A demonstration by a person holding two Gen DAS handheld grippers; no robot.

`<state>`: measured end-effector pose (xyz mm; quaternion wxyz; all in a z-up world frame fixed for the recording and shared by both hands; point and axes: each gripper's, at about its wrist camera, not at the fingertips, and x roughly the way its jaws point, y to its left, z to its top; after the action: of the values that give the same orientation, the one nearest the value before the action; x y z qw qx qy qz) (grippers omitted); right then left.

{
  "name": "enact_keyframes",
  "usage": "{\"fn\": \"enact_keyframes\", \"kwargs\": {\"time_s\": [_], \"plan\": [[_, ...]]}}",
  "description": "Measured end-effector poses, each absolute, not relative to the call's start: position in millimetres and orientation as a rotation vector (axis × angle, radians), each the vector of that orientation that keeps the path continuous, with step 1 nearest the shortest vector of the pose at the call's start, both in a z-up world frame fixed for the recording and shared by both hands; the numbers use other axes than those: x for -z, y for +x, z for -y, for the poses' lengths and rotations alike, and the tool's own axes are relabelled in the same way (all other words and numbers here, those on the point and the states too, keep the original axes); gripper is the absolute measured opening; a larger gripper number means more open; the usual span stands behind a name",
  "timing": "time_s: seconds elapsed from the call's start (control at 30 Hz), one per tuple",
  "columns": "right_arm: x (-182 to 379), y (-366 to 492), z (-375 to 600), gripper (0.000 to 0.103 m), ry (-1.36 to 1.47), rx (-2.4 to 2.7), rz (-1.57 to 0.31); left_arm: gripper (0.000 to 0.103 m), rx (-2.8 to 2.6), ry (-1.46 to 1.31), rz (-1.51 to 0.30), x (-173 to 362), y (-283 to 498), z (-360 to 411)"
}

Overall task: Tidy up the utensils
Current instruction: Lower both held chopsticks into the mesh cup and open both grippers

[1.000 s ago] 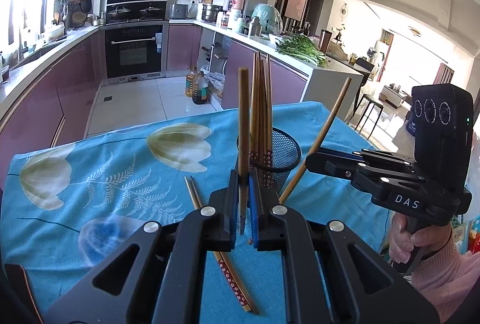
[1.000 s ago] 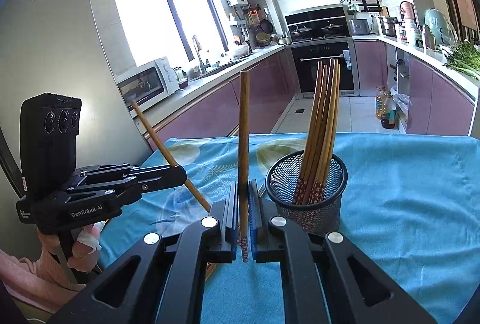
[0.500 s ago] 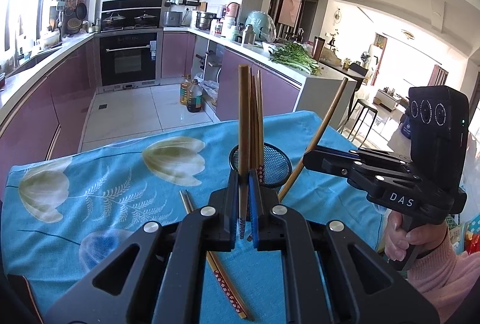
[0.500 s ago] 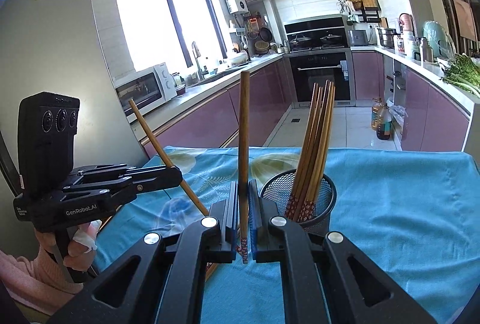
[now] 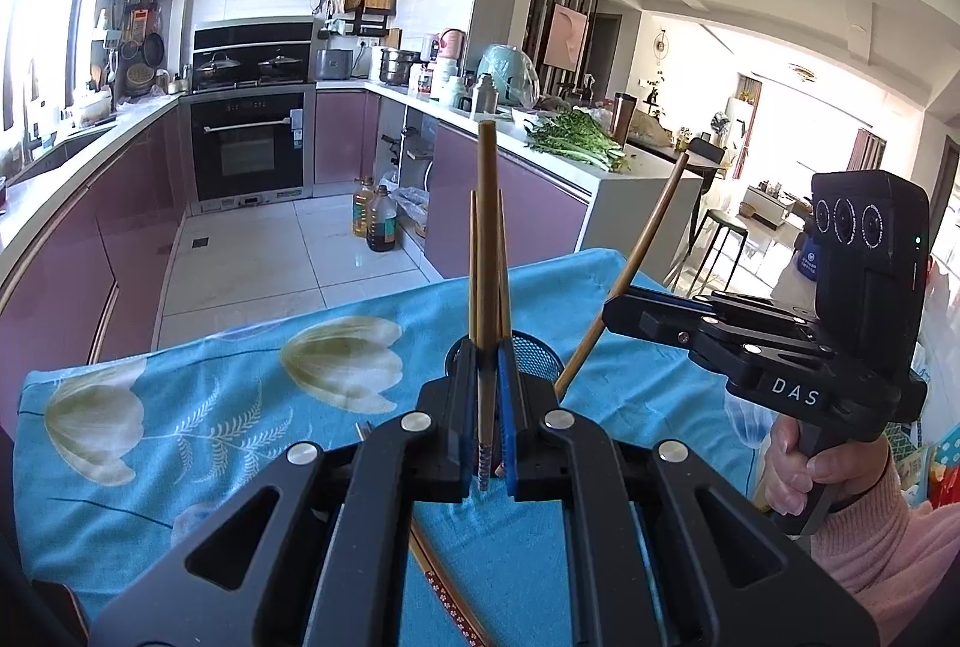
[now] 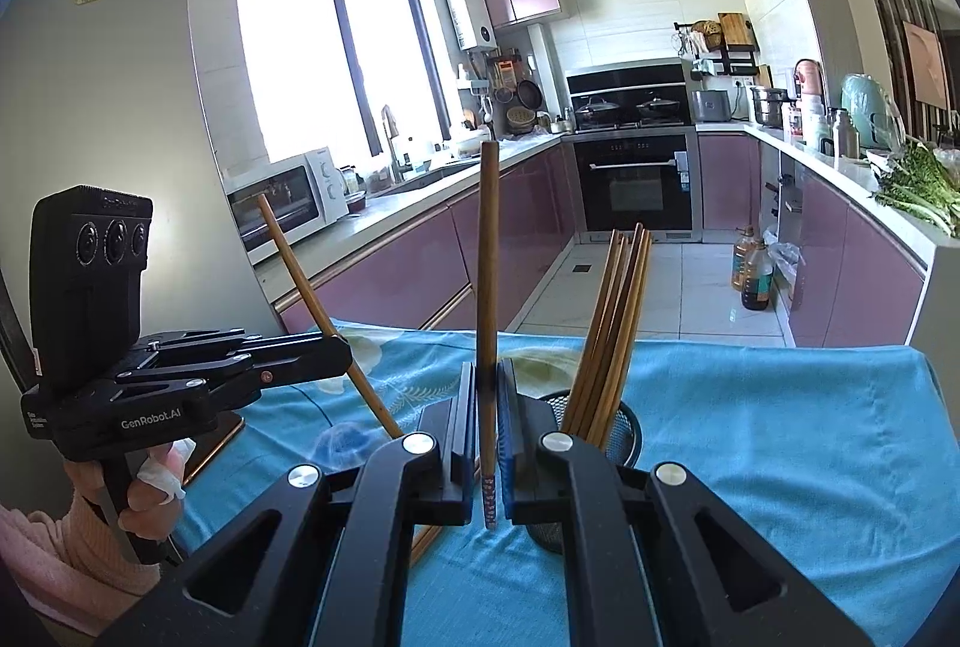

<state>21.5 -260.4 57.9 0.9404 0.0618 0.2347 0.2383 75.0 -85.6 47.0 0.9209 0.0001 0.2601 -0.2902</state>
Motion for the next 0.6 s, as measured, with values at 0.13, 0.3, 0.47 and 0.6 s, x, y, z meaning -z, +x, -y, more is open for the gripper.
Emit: {"fn": "enact_keyframes", "kwargs": {"time_s": [0.13,0.3,0.47,0.6], "plan": [[-62.7,22.1,260.8,0.006,0.122,-0.486,-0.467,0.007,0.601,0.004,-0.521,-50.7,76.9,87.6],[-67.1,22.7,261.2,0.006,0.112,-0.487,-0.456,0.007,0.605,0.007,-0.507,-55.8,79.8,91.1],[-70.7,20.7,262.6,0.006,0.108,-0.486,-0.441,0.007,0.610,0.011,-0.495,-60.8,80.4,95.1],[-75.6,23.0,262.6,0.006,0.103,-0.480,-0.429,0.007,0.610,0.012,-0.483,-62.4,81.7,95.0]]}}
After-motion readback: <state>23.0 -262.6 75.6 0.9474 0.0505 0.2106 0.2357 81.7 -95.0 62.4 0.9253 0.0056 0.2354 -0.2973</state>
